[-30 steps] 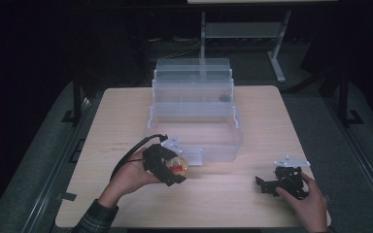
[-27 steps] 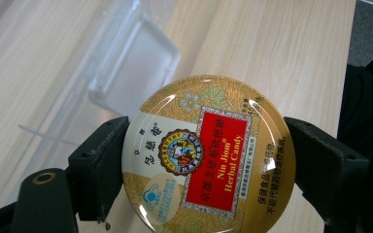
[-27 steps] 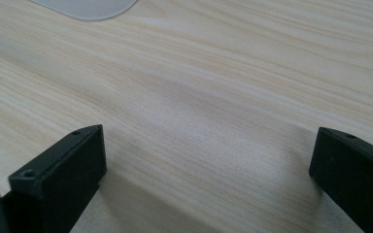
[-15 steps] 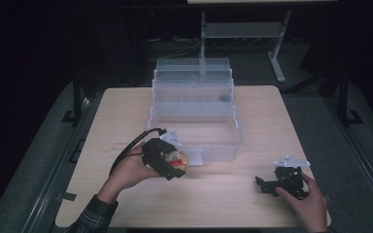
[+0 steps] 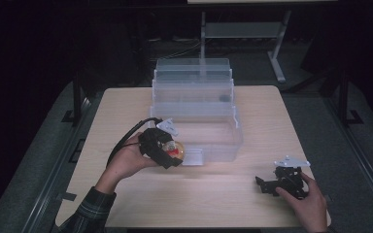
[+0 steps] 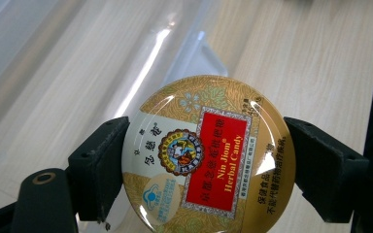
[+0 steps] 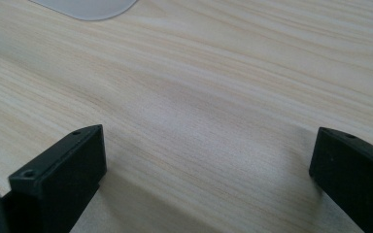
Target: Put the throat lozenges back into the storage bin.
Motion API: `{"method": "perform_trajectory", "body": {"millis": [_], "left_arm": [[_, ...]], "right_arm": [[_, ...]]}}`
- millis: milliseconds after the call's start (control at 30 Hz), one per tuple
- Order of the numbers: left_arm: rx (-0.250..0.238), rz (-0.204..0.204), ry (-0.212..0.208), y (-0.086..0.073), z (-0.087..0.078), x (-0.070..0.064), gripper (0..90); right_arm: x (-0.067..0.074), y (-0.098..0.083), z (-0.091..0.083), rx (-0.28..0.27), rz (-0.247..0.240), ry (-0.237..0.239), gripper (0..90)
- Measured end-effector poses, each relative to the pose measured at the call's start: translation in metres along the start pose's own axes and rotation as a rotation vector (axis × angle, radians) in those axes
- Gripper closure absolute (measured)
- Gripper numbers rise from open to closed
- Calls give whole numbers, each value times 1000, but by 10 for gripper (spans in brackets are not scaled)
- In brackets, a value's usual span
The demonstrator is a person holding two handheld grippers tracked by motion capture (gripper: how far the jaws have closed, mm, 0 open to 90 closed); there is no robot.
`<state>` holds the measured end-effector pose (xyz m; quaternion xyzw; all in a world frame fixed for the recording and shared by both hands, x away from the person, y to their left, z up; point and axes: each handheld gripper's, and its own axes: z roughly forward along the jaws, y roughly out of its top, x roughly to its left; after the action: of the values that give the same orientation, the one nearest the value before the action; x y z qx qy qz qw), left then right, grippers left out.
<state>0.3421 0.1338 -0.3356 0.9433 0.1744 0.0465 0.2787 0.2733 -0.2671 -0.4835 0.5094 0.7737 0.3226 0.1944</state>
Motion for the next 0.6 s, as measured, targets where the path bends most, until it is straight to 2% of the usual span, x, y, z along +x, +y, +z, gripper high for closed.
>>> {"method": "perform_trajectory", "body": {"millis": [333, 600], "left_arm": [[-7, -33, 28, 2, -3, 16, 196], [-18, -75, 57, -1, -5, 30, 196]], "right_arm": [[0, 0, 0, 1, 0, 0, 0], [0, 0, 0, 0, 0, 0, 0]]}}
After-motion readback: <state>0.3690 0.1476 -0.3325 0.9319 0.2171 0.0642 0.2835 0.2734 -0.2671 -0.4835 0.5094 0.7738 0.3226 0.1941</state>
